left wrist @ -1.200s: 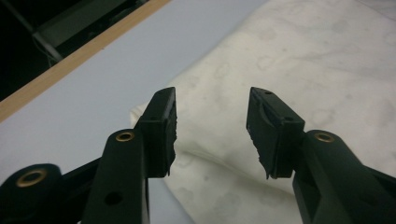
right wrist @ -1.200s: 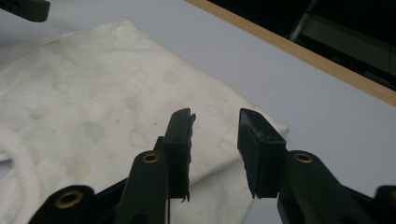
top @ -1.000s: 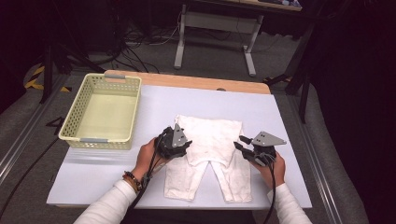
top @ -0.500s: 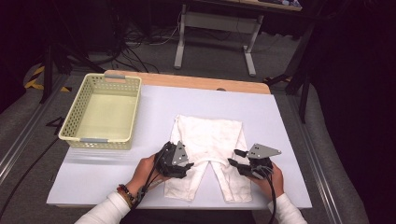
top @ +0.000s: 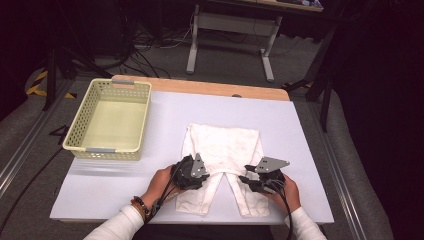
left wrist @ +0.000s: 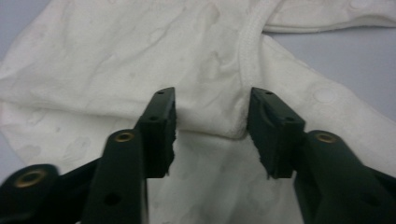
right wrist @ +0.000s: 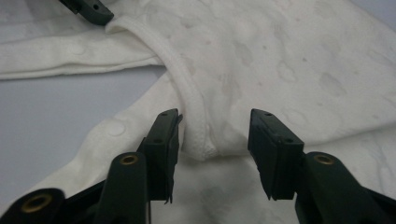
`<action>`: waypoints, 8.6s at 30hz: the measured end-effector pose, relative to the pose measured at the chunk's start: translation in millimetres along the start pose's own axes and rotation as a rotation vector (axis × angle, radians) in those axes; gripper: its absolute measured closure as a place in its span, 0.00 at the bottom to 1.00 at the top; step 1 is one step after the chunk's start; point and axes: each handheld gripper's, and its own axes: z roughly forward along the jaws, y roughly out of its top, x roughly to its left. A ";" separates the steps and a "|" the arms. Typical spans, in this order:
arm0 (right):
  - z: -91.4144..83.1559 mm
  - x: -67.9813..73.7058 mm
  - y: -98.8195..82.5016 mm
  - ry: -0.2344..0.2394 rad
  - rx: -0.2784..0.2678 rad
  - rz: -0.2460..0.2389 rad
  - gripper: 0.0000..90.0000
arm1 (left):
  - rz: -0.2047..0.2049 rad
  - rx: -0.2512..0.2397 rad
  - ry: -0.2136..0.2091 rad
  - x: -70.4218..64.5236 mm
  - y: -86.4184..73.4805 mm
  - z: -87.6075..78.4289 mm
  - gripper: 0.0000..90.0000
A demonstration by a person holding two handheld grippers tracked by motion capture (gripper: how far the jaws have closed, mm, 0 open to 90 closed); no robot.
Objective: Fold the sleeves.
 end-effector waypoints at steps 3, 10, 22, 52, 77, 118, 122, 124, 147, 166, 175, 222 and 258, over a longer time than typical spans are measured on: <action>4.3 -1.1 -0.1 -0.004 0.024 -0.002 0.71 | -0.009 0.002 -0.005 1.7 0.1 1.0 0.74; -0.1 -0.3 0.4 -0.001 -0.009 -0.013 0.91 | -0.012 -0.021 -0.016 2.4 3.0 -2.1 0.93; -33.6 17.9 11.0 0.000 -0.111 -0.044 0.93 | 0.030 -0.126 -0.067 -1.8 7.8 -40.3 0.96; -60.1 91.3 -20.9 0.136 -0.052 -0.098 0.88 | 0.075 -0.064 -0.201 -64.0 -32.5 -76.0 0.94; -34.9 33.9 8.2 -0.011 -0.124 -0.060 0.99 | 0.045 -0.056 -0.185 -35.6 -16.9 -44.8 0.89; 19.1 -80.5 -6.4 -0.266 0.059 0.209 1.00 | -0.066 -0.134 -0.004 31.7 -7.0 -23.7 0.99; 19.6 -79.4 -6.2 -0.275 0.059 0.213 1.00 | -0.090 -0.075 0.039 43.6 -10.9 -7.2 0.99; 20.0 -78.6 -5.6 -0.281 0.062 0.210 1.00 | -0.088 -0.031 0.071 47.4 -13.0 1.0 0.99; 5.0 -84.5 -14.4 -0.217 -0.066 0.249 0.80 | -0.166 -0.044 0.174 57.1 -11.7 -5.6 0.65; 27.4 -103.7 -0.5 -0.197 0.047 0.321 0.57 | -0.337 0.052 0.217 95.8 -2.7 23.6 0.31; 26.2 -97.0 -0.6 -0.118 0.031 0.320 0.93 | -0.338 0.022 0.108 94.0 -7.7 17.9 0.75; 32.1 -122.8 25.0 -0.398 -0.063 0.293 0.73 | -0.324 -0.045 0.321 122.3 23.6 27.8 0.84; -18.4 -22.2 13.2 -0.218 -0.246 0.151 0.53 | -0.049 -0.182 0.159 27.2 -6.7 -35.5 0.40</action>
